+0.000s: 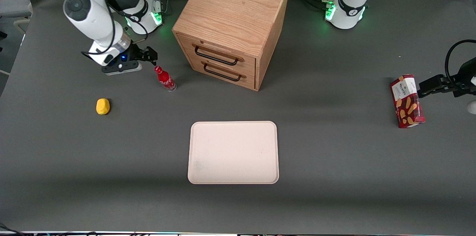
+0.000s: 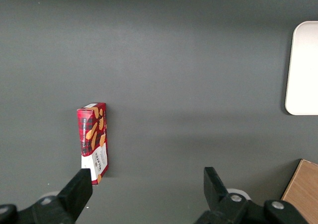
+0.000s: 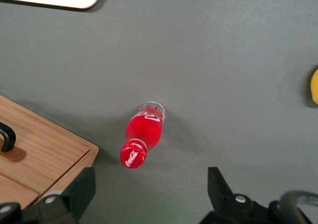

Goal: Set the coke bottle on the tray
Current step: 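Lower the right gripper and close it around the bottle's cap, then lift the bottle and carry it with the right gripper to the tray, then lower the bottle onto the tray corner and open the right gripper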

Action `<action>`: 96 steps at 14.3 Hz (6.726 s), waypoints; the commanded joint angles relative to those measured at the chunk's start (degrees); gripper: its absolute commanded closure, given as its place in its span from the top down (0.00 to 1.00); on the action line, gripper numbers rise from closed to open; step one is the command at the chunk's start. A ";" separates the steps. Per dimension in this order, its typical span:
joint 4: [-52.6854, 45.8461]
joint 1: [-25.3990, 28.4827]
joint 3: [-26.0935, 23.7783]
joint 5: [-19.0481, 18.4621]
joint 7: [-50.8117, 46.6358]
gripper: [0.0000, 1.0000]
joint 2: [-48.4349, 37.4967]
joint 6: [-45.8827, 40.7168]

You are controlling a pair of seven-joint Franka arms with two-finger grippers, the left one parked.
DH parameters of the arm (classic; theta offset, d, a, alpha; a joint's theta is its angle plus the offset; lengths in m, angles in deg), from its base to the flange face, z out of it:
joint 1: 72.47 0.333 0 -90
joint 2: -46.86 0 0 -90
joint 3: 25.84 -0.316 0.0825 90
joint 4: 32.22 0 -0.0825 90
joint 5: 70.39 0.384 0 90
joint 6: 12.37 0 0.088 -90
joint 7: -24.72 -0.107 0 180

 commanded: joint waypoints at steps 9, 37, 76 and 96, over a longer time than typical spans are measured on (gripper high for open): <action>4.26 0.18 -3.68 1.31 -4.49 1.00 4.03 9.12; -4.94 0.01 -3.51 0.43 -5.19 0.00 5.97 0.63; -85.30 4.49 -7.99 -20.14 -7.21 0.00 67.57 -7.13; -80.90 3.79 -7.82 -22.86 -7.65 0.91 68.90 -0.81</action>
